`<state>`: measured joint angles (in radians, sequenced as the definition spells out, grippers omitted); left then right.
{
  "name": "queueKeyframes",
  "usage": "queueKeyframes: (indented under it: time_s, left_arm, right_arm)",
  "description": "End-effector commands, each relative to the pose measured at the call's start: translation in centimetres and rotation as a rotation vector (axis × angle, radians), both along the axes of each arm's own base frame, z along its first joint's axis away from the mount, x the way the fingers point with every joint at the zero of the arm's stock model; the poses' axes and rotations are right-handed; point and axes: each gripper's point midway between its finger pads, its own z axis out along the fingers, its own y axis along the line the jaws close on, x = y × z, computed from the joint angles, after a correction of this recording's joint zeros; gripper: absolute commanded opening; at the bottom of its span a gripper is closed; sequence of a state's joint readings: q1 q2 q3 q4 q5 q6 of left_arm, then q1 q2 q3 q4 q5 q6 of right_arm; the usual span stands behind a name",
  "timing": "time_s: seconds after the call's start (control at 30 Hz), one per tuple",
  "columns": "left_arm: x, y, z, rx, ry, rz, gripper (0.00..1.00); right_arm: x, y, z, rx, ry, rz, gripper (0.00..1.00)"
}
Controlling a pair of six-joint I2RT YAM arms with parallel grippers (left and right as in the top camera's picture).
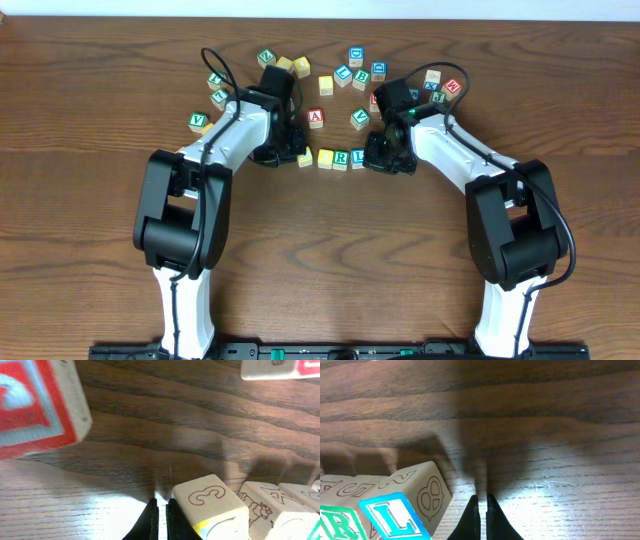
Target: Spell out CORL
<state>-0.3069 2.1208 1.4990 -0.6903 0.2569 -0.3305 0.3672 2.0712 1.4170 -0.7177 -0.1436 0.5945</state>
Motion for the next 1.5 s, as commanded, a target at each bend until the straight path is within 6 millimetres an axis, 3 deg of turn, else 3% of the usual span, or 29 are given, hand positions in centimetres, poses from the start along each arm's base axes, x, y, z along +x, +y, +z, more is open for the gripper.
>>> queueKeyframes:
  time_s: [0.0,1.47]
  left_arm:
    - [-0.7,-0.9,-0.4,0.006,0.001,-0.067,0.07]
    - [-1.3,-3.1,-0.4,0.003,-0.013,-0.118,0.07]
  right_arm:
    - [-0.4,0.1,-0.5,0.005,0.022,-0.016,0.01]
    - [-0.6,0.7,-1.1,0.024,0.036,-0.005,0.01]
